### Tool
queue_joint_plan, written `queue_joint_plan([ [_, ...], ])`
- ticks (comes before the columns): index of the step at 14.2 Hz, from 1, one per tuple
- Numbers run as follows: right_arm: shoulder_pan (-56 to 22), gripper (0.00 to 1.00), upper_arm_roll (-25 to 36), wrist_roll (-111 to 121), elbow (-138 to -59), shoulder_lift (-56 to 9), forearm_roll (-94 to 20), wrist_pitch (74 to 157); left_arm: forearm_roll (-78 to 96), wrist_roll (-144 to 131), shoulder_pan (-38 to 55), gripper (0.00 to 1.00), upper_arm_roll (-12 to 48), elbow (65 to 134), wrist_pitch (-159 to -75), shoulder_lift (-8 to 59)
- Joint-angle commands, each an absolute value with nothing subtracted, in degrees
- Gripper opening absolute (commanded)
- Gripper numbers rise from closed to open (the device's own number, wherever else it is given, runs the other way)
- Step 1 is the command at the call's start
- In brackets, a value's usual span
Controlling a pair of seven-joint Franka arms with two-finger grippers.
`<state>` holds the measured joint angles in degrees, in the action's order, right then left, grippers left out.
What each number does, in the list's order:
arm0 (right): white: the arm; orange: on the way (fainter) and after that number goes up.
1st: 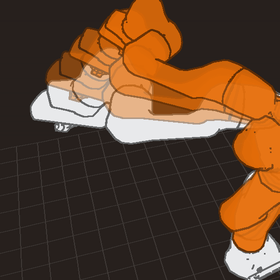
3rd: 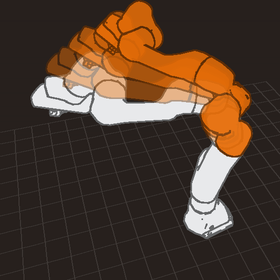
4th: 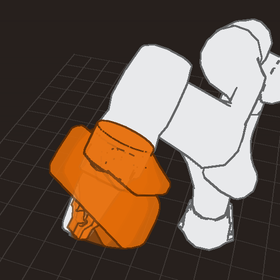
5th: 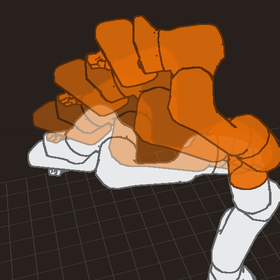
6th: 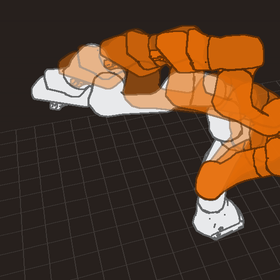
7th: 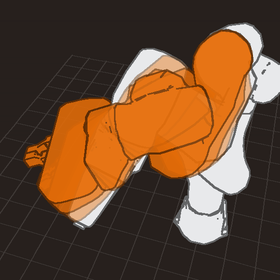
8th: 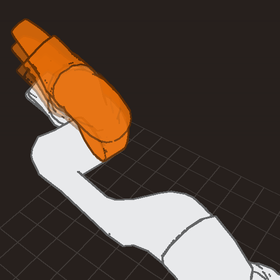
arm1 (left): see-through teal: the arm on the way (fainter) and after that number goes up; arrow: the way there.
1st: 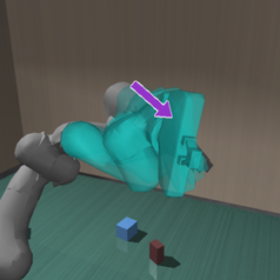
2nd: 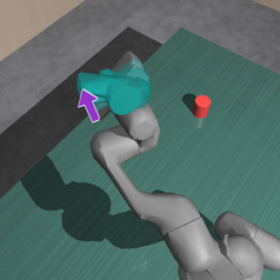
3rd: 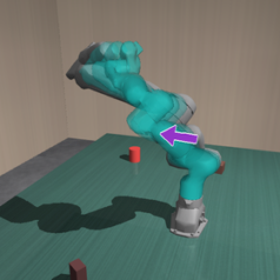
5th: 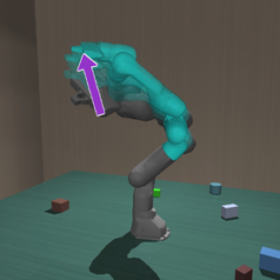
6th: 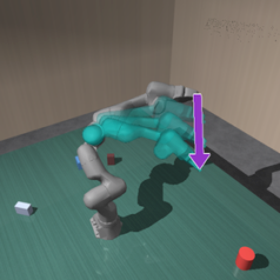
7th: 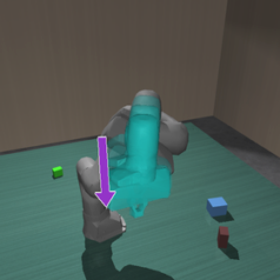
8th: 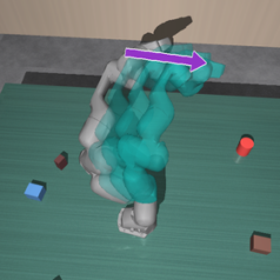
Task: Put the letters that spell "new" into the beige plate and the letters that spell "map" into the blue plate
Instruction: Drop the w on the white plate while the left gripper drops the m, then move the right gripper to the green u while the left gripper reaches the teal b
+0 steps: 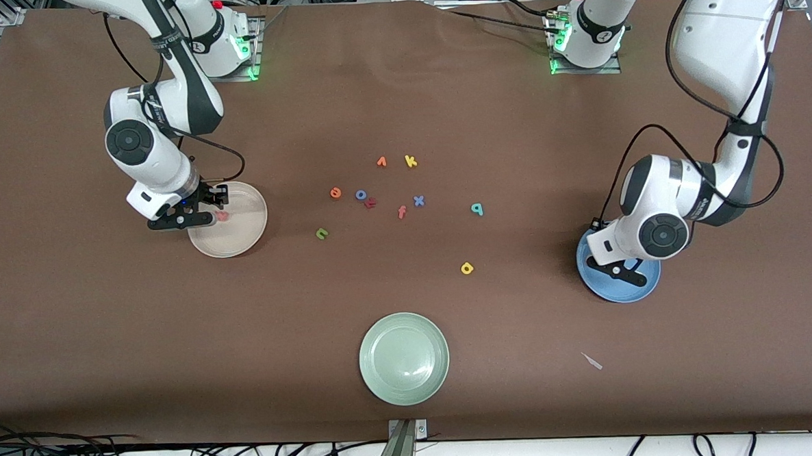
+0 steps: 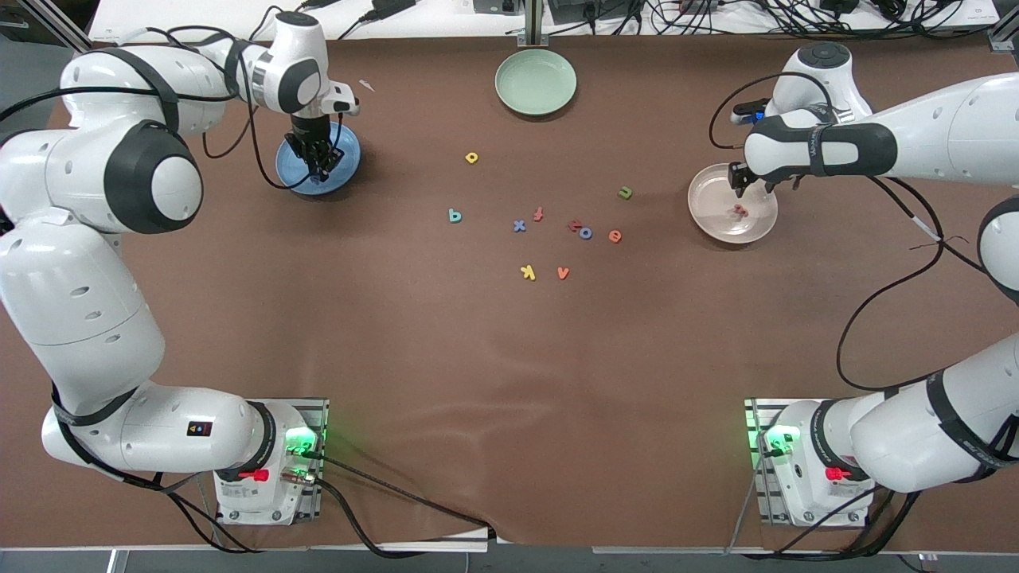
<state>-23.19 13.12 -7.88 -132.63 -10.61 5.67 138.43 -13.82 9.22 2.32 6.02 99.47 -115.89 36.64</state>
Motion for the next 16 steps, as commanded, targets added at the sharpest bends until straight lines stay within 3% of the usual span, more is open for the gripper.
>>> queue_joint_plan([
  [1, -23.47, 0.68, 12.66, -8.08, -133.95, -9.14, 5.45, 139.13, -15.91, 8.87, 2.46, 1.00, 6.51, 98.96, -116.19, 36.56],
  [4, -23.91, 0.71, 7.41, -15.96, -131.67, -11.15, 5.19, 140.88, -15.91, 8.61, 3.25, 1.00, 7.20, 98.61, -113.22, 33.68],
  [8, -24.78, 0.71, -2.27, -31.52, -123.42, -17.12, 5.19, 141.86, -13.81, 6.60, 3.25, 1.00, 14.84, 98.09, -106.09, 29.10],
  [13, -30.32, 0.71, -2.90, -41.48, -112.26, -28.28, 5.89, 142.29, -4.66, -11.38, 3.34, 1.00, 20.20, 98.52, -110.38, 29.26],
  [16, -30.32, 0.71, -2.64, -41.48, -108.81, -31.28, 6.06, 142.21, -4.92, -31.84, 7.02, 1.00, 21.97, 99.14, -113.55, 31.46],
])
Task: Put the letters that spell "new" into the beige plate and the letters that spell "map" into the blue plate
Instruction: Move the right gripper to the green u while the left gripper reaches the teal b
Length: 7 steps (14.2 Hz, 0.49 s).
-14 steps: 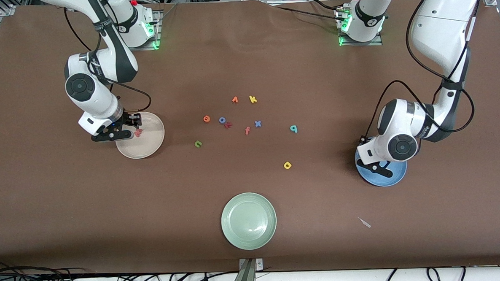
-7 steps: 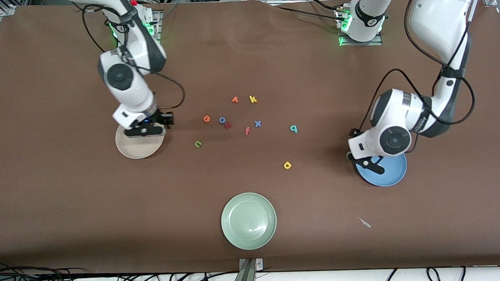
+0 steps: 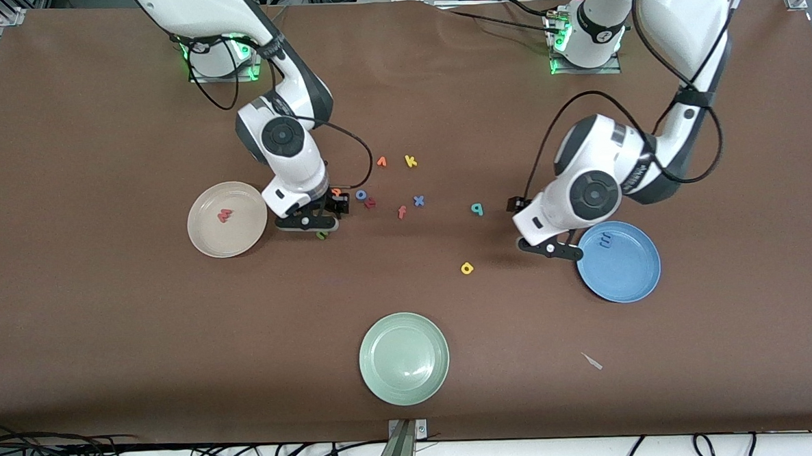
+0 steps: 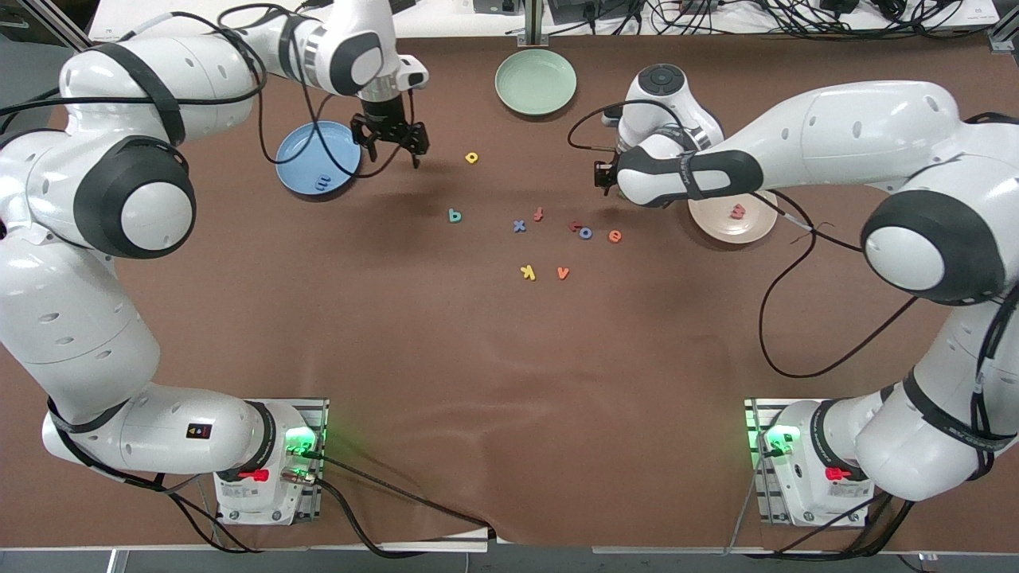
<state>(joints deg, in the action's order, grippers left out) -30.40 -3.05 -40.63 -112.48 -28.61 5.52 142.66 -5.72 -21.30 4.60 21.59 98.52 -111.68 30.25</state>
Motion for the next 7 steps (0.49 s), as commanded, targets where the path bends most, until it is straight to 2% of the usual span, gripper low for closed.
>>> queue_joint_plan([
  [1, -30.15, 0.71, -2.46, -41.31, -108.72, -31.29, 6.24, 142.21, -4.92, -35.56, 7.90, 1.00, 21.97, 99.23, -114.86, 32.16],
  [4, -29.97, 0.71, -1.58, -41.13, -108.72, -31.81, 7.99, 142.29, -5.45, -40.34, 10.81, 0.99, 21.97, 103.52, -123.19, 33.92],
  [6, -29.97, 0.71, -1.58, -41.40, -108.11, -33.21, 8.35, 142.91, -5.54, -40.34, 10.81, 0.90, 21.97, 107.47, -130.57, 33.93],
  [7, -29.97, 0.71, -1.58, -41.48, -108.11, -33.83, 8.35, 143.69, -5.71, -40.34, 10.90, 0.90, 21.97, 108.53, -132.61, 34.01],
])
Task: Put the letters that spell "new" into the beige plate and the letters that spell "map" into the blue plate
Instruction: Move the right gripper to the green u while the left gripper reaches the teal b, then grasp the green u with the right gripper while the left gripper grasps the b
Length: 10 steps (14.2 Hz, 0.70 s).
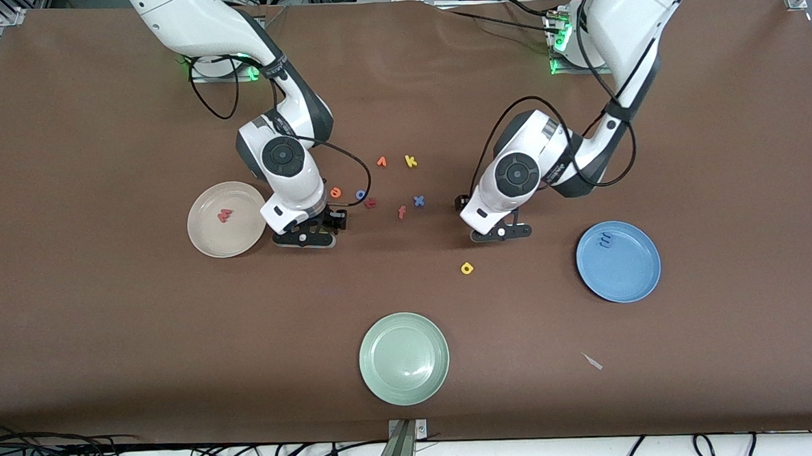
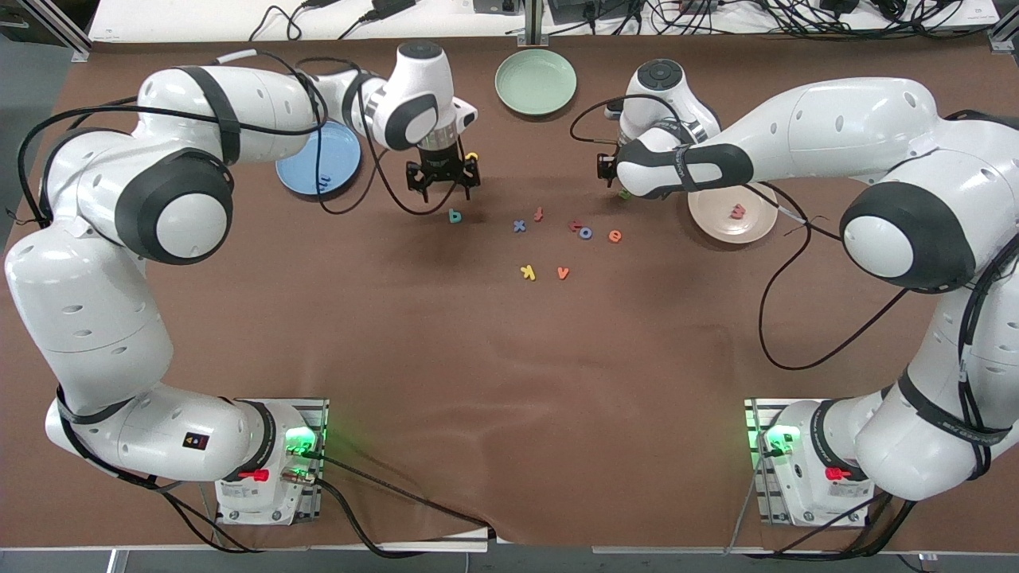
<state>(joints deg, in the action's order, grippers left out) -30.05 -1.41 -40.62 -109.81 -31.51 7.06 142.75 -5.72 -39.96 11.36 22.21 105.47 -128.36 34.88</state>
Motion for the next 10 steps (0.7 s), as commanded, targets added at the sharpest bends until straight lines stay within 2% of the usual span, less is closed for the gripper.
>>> queue_joint_plan([
  [1, -30.06, 0.71, -1.58, -41.48, -108.19, -34.45, 8.35, 144.48, -5.71, -40.34, 11.25, 0.86, 21.97, 108.98, -133.58, 34.36],
  [2, -29.97, 0.71, -1.58, -41.57, -108.37, -34.63, 8.35, 144.84, -5.71, -40.34, 11.60, 0.86, 21.89, 109.16, -133.68, 34.54],
  [4, -29.97, 0.71, -1.58, -41.57, -108.46, -34.63, 8.44, 144.84, -5.71, -40.34, 12.04, 0.70, 21.88, 109.16, -134.55, 35.50],
  [7, -29.71, 0.69, -1.58, -41.48, -108.72, -35.77, 8.52, 146.51, -5.80, -40.43, 12.57, 0.67, 21.71, 109.16, -135.62, 36.47],
  [8, -29.62, 0.64, -1.58, -41.57, -108.89, -35.68, 8.61, 146.43, -5.80, -40.43, 12.57, 0.58, 21.71, 109.25, -135.62, 36.47],
  [9, -29.71, 0.53, -1.58, -41.57, -109.59, -35.16, 8.61, 146.08, -5.80, -40.43, 12.57, 0.44, 21.71, 109.34, -135.62, 36.56],
  [10, -29.71, 0.47, -1.58, -41.49, -110.38, -34.55, 8.61, 146.07, -5.80, -40.43, 12.57, 0.23, 21.71, 109.34, -135.62, 36.82],
])
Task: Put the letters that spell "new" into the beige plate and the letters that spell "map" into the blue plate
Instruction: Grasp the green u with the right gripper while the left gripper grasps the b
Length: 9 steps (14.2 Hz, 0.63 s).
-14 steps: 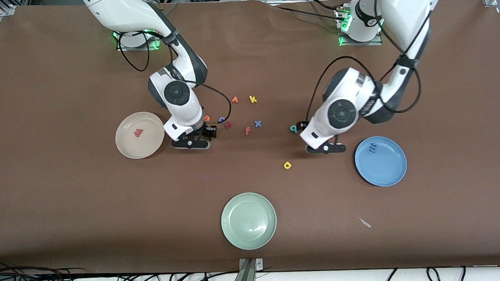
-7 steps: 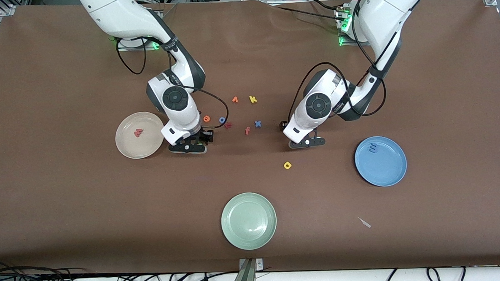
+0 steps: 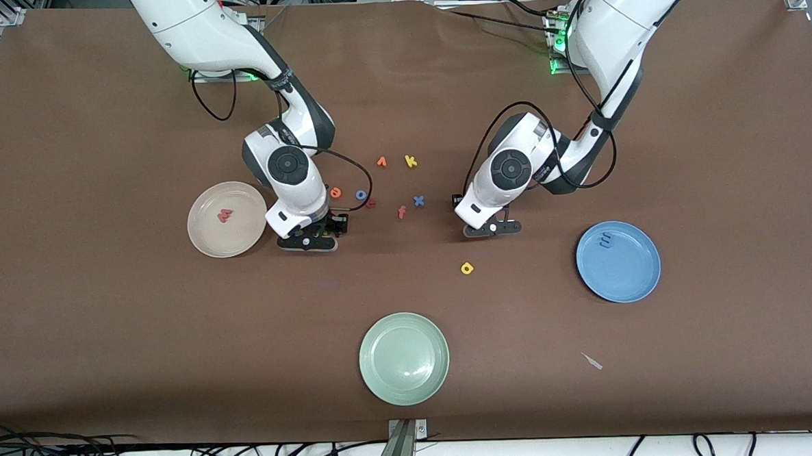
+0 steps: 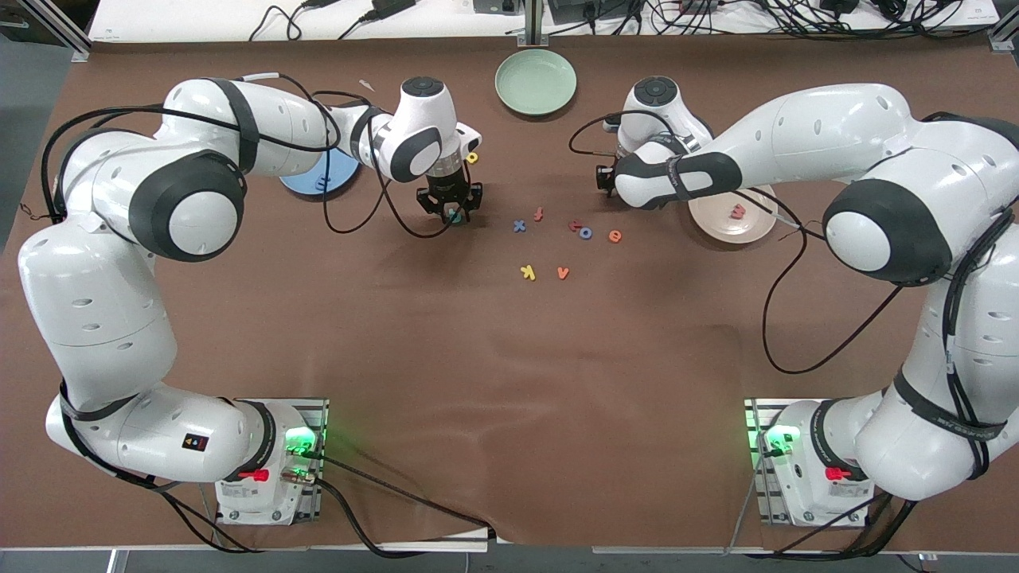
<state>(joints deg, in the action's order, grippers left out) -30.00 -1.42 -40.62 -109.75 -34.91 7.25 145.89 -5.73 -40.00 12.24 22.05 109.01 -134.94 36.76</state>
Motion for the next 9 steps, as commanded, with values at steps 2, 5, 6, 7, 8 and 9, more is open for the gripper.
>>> queue_joint_plan([
  [2, -29.62, 0.43, -1.58, -41.48, -110.92, -34.28, 8.79, 146.07, -5.80, -40.52, 12.39, 0.00, 21.71, 109.25, -135.35, 36.65],
  [5, -29.62, 0.27, -1.58, -41.48, -111.27, -34.19, 8.79, 146.07, -6.41, -39.03, 11.43, 0.00, 21.18, 108.11, -129.58, 33.41],
  [6, -29.71, 0.22, -1.58, -41.31, -111.36, -34.02, 8.79, 145.99, -9.20, -36.50, 10.29, 0.00, 20.83, 106.63, -126.77, 32.35],
  [7, -29.62, 0.20, -1.58, -40.87, -111.36, -33.67, 8.79, 145.90, -11.66, -33.86, 8.54, 0.00, 21.00, 105.39, -123.35, 31.65],
  [8, -29.62, 0.20, -1.50, -40.00, -111.27, -32.79, 8.79, 145.20, -12.56, -31.31, 6.96, 0.00, 21.09, 104.08, -120.27, 30.94],
  [9, -29.62, 0.20, -0.45, -38.60, -110.83, -31.48, 8.79, 143.11, -12.57, -27.81, 5.99, 0.00, 21.01, 102.84, -117.62, 30.42],
])
